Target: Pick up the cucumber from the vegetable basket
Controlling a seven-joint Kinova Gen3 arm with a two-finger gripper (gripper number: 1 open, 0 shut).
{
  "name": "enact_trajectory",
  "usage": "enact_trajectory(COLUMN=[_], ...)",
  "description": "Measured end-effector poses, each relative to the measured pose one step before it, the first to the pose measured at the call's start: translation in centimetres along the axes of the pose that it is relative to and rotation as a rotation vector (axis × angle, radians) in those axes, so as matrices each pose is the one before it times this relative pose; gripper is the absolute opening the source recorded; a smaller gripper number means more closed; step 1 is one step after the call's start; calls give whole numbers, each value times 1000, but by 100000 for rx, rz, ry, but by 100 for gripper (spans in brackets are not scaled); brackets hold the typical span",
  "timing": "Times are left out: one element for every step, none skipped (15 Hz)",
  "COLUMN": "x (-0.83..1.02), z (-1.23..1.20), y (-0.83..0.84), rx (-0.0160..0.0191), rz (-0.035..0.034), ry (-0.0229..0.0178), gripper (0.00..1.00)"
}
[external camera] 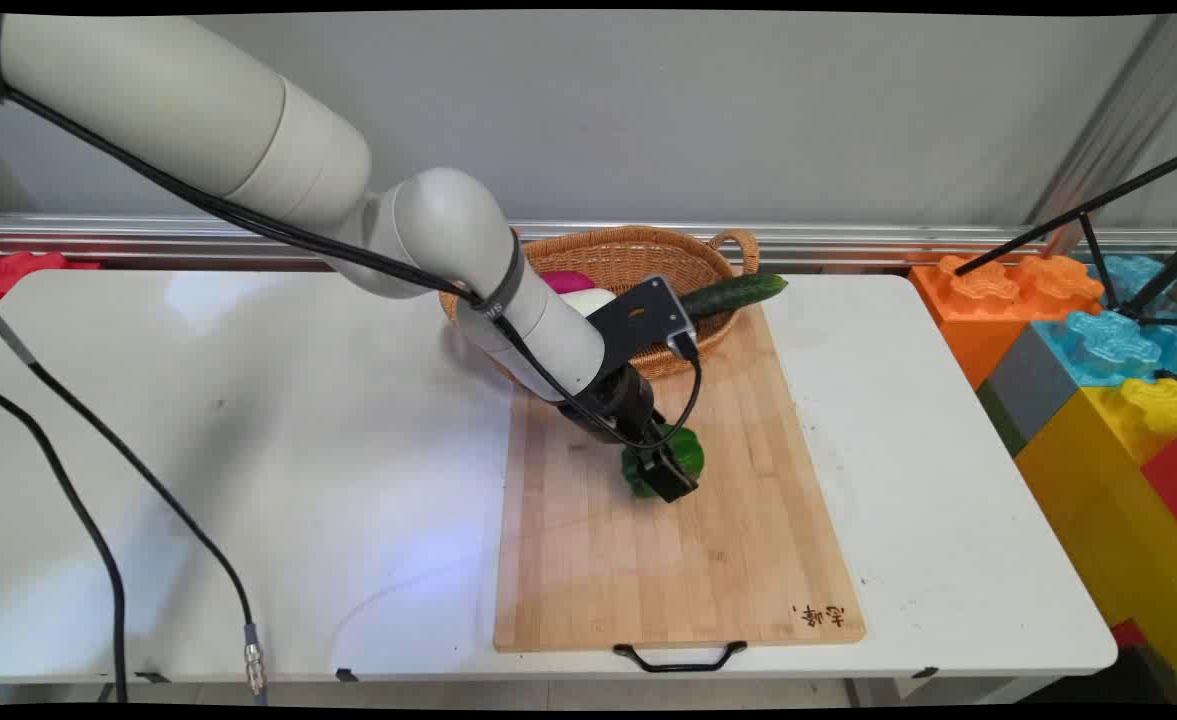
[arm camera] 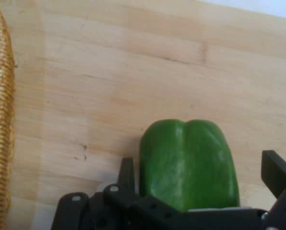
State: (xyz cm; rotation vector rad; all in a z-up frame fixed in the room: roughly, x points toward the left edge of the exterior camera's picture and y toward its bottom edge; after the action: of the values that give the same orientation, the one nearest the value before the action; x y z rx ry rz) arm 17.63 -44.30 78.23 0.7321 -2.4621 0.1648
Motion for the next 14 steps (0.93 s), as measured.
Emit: enact_trajectory(x=[215, 270, 141, 322, 251, 374, 334, 337, 248, 348, 225, 253, 208, 174], z=[-231, -342, -248, -462, -313, -539, -458, -493, -406, -618, -381, -605, -670, -601], y=[22, 5, -23, -32, -28, -90, -111, -172, -161, -317, -226, -420, -590, -694], rx=[-500, -434, -129, -457, -275, -574, -529, -579, -374, -400, -216, 38, 454, 824], rz=[329, 452, 256, 682, 531, 1006, 906, 877, 649, 972, 658, 805, 723, 657], ry=[321, 355, 224, 284, 245, 322, 307, 379, 331, 417, 227, 279, 204, 126], gripper=[100, 100, 100, 100, 100, 100, 100, 100, 100, 100, 100, 100, 100, 100])
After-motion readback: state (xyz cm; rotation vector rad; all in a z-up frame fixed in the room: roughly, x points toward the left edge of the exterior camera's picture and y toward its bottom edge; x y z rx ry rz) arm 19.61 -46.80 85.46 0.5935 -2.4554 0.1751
